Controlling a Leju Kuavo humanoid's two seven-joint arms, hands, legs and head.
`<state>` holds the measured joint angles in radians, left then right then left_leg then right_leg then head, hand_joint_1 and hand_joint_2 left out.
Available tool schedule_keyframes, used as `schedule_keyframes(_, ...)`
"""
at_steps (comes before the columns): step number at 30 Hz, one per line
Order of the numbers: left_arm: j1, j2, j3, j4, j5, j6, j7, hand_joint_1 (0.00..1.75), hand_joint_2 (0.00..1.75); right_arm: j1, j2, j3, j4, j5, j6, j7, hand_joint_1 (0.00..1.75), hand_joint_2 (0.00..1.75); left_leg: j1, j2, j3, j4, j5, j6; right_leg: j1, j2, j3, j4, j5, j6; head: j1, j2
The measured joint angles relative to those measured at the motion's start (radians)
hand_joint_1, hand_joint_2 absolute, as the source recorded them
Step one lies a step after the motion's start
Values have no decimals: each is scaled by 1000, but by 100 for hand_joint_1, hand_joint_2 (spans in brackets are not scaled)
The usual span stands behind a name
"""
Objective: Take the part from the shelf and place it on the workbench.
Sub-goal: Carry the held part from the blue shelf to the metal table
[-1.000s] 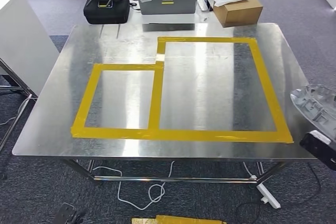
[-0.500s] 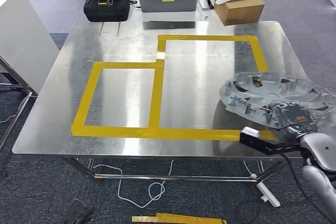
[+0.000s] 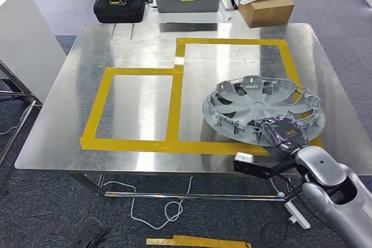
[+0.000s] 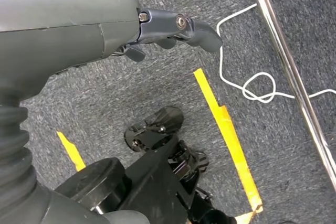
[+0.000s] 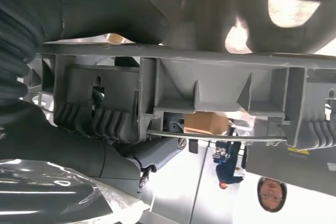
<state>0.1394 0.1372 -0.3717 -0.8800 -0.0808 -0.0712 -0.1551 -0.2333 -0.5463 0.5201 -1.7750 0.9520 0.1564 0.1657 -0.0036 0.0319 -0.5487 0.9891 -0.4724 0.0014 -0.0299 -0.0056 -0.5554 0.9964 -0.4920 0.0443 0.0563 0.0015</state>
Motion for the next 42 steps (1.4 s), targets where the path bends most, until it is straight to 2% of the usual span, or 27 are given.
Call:
schedule_keyframes(8, -4, 12, -28, 7, 32, 19, 3, 0, 175, 49, -6, -30, 12, -35, -33, 28, 175, 175, 0, 0, -1, 1, 0, 0, 0, -1, 0, 0, 1, 1, 0, 0)
schedule_keyframes(16, -6, 24, -52, 10, 49, 24, 3, 0, 175, 129, -38, -110, 22, -55, -105, -18, 175, 175, 0, 0, -1, 2, 0, 0, 0, -1, 0, 0, 1, 1, 0, 0)
schedule_keyframes(24, -10, 31, -73, 13, 64, 32, 2, 0, 175, 184, -41, -184, 42, -64, -132, -40, 175, 175, 0, 0, -1, 3, 0, 1, 0, -1, 0, 0, 2, 2, 0, 0)
schedule_keyframes(31, -12, 36, -87, 14, 76, 34, 0, 0, 175, 195, -41, -210, 46, -55, -134, -63, 175, 175, 0, 0, -1, 3, 0, 1, 0, -1, 0, 0, 2, 2, 0, 0)
schedule_keyframes(42, -35, 43, -122, 28, 92, 15, -16, 0, 175, 173, -41, -190, 56, -61, -127, -137, 175, 175, 0, 0, -2, 3, 1, 1, 0, 0, 0, 0, 3, 3, 0, 0)
